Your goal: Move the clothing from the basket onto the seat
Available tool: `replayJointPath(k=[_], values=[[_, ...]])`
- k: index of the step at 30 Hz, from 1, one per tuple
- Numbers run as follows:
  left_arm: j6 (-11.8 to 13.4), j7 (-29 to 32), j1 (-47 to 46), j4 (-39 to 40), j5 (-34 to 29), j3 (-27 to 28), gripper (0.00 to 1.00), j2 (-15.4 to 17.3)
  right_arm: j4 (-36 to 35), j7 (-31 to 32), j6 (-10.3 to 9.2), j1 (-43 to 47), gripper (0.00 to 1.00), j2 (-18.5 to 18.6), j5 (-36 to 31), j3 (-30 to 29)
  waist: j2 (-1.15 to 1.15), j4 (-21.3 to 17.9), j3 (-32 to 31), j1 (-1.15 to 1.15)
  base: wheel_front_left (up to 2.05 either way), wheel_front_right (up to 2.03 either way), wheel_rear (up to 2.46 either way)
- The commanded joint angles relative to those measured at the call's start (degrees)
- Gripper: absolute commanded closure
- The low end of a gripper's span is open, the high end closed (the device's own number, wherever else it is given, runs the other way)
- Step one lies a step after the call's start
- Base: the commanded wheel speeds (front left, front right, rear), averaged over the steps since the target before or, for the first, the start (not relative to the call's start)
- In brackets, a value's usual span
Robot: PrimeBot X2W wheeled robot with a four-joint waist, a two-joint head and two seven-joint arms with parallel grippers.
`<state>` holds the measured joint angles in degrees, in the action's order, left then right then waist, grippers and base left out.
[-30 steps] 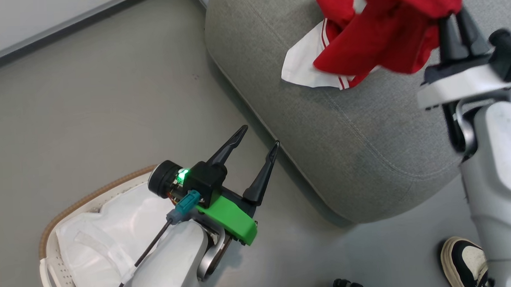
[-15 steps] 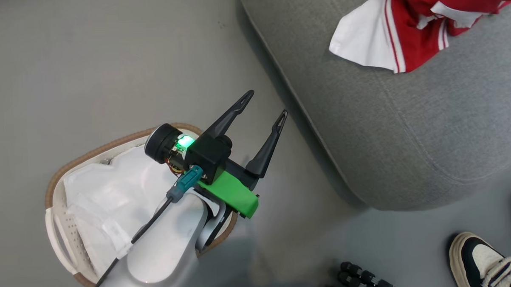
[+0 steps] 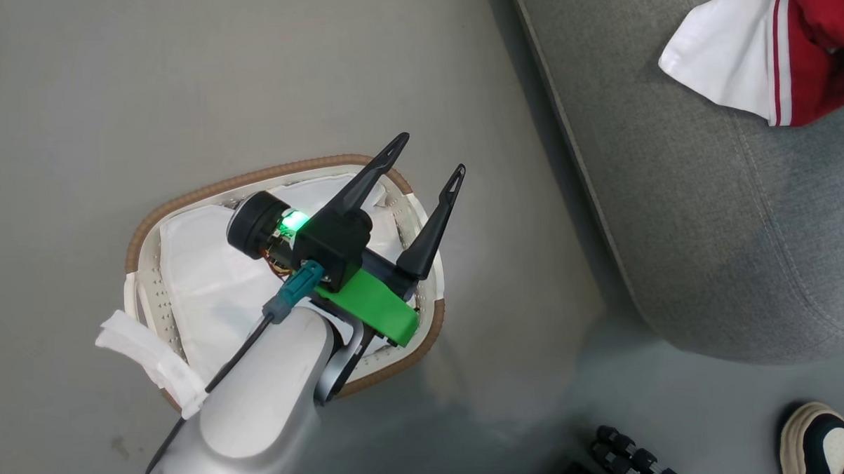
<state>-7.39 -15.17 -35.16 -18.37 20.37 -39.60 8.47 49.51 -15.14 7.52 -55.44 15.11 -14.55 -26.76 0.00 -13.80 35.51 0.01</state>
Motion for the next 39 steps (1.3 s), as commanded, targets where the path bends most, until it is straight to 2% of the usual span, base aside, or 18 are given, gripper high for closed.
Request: replayJointPath(k=[1, 10, 18, 30, 39], values=[[-0.1, 0.0, 0.9, 0.0, 0.1, 0.4, 0.0, 0.6, 0.2, 0.0, -0.06, 2.0, 0.0, -0.5, -0.8, -0.9, 0.0, -0.3, -0.7, -0.01, 0.0, 0.0, 0.0], [-0.1, 0.0, 4.1, -1.0, -0.2, 3.8, 0.0, 0.3, -5.6, 0.0, -0.06, 9.6, 0.0, -3.5, 0.1, -2.0, 0.0, -0.9, -5.8, -0.01, 0.0, 0.0, 0.0], [-0.1, 0.0, 8.6, -0.6, -1.4, 8.5, 0.0, -0.8, -10.3, 0.0, -0.06, 20.0, 0.0, -7.2, 5.3, 1.7, 0.0, 1.9, -11.4, -0.01, 0.0, 0.0, 0.0], [-0.1, 0.0, 16.2, 2.4, -4.4, 19.6, 0.0, -2.6, -17.7, 0.0, -0.06, 25.4, 0.0, -11.4, 13.5, 15.1, 0.0, 9.0, -17.0, -0.01, 0.0, 0.0, 0.0], [-0.1, 0.0, 20.5, 2.5, -7.6, 28.1, 0.0, -3.9, -22.0, 0.0, -0.06, 28.0, 0.0, -12.0, 18.5, 25.4, 0.0, 11.8, -20.1, -0.01, 0.0, 0.0, 0.0]])
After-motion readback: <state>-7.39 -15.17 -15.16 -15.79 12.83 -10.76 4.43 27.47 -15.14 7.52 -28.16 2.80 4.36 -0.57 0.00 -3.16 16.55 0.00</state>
